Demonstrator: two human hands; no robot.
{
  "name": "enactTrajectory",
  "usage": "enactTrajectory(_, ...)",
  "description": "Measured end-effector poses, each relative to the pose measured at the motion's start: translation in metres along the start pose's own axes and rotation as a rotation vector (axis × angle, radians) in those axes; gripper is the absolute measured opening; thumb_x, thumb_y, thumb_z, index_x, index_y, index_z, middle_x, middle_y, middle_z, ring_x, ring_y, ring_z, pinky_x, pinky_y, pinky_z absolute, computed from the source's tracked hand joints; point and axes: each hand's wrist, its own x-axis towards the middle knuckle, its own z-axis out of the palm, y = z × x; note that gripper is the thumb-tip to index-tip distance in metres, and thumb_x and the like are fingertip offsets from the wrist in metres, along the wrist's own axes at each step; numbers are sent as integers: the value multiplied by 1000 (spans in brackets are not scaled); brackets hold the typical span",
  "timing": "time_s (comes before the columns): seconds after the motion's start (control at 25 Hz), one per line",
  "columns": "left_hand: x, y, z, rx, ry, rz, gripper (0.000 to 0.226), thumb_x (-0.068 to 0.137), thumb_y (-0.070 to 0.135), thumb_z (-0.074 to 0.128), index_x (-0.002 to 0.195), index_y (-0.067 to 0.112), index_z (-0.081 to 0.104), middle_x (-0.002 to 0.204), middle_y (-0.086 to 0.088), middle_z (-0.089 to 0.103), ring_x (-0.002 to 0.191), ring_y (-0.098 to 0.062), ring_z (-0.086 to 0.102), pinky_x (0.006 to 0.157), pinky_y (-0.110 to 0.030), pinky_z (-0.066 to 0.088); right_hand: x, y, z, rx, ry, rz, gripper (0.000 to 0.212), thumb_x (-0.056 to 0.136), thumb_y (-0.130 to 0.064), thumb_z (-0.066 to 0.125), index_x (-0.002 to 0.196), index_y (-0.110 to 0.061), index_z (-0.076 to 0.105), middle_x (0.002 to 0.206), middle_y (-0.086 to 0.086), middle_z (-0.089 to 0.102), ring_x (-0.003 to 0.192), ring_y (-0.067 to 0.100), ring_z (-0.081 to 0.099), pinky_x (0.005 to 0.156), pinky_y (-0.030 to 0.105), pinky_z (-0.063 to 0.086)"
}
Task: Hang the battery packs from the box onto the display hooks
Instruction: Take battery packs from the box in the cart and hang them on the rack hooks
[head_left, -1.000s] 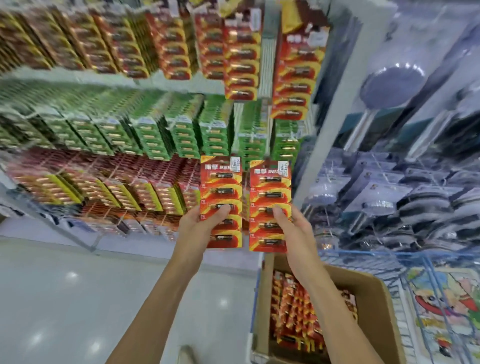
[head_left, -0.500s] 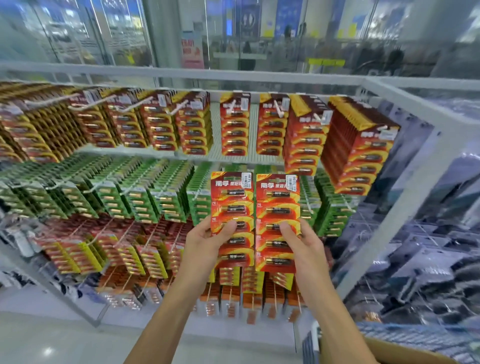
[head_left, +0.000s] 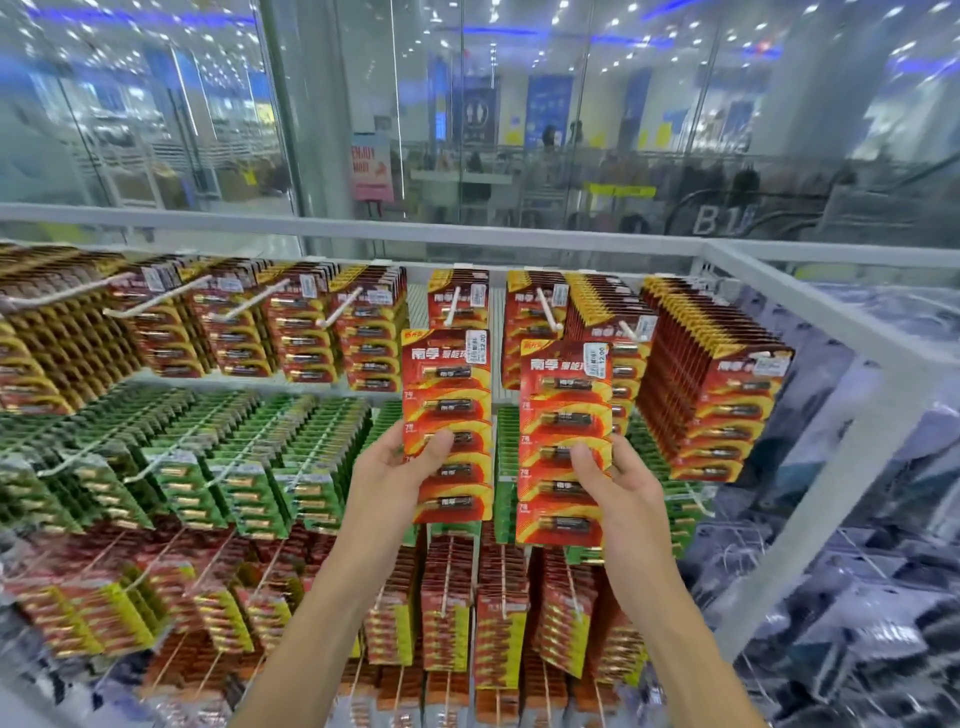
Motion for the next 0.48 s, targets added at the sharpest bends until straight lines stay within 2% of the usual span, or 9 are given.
enactTrajectory(0.08,6,2,1,3,6,6,29,93,30,70,121,22,70,108,-4,80,95,-28,78,78,-45,63,9,-4,1,23,11,-16,28,99,-23,64,123,-35,58,98,-23,75,81,-9,72,60,11,55)
enactTrajectory(0.12,9,1,1,6,8,7,30,93,30,71,121,21,70,108,-5,80,94,-29,78,78,-45,63,15,-4,2,34,19,-25,33,98,-27,66,129,-31,60,108,-15,77,90,-1,75,67,18,60)
enactTrajectory(0.2,14,2,0,9,7,8,27,93,29,70,119,21,71,106,-6,80,93,-30,78,78,-46,63,24,-2,6,34,19,-30,60,89,-45,76,143,-27,57,130,-6,71,116,17,71,90,41,61)
enactTrajectory(0.24,18,2,-1,10,7,9,25,94,28,70,118,21,72,106,-6,80,93,-30,78,76,-46,64,25,-3,9,39,32,-45,73,84,-52,79,148,-30,52,138,-7,66,124,19,66,98,46,57)
enactTrajectory(0.28,21,2,-3,10,4,12,24,94,27,70,117,22,72,105,-6,80,92,-31,78,75,-45,64,26,-4,11,44,23,-44,77,85,-52,79,152,-31,48,138,-12,64,125,15,64,99,42,56)
enactTrajectory(0.36,27,2,-6,13,-5,18,24,94,27,70,117,22,72,106,-7,80,92,-31,78,74,-46,65,29,-2,11,63,11,-39,70,93,-40,71,155,-29,41,130,-19,64,112,0,65,86,23,55)
enactTrajectory(0.4,29,1,-7,14,-11,16,26,94,28,70,118,22,72,106,-7,80,92,-31,78,75,-46,64,28,-3,12,60,29,-46,64,95,-35,68,153,-27,44,126,-18,67,106,-1,68,81,20,56)
enactTrajectory(0.48,32,0,-9,10,-18,18,27,94,29,70,119,21,72,107,-6,80,93,-30,78,75,-45,64,30,-1,16,21,57,-39,46,95,-33,67,141,-27,58,117,-10,76,102,12,74,79,30,61)
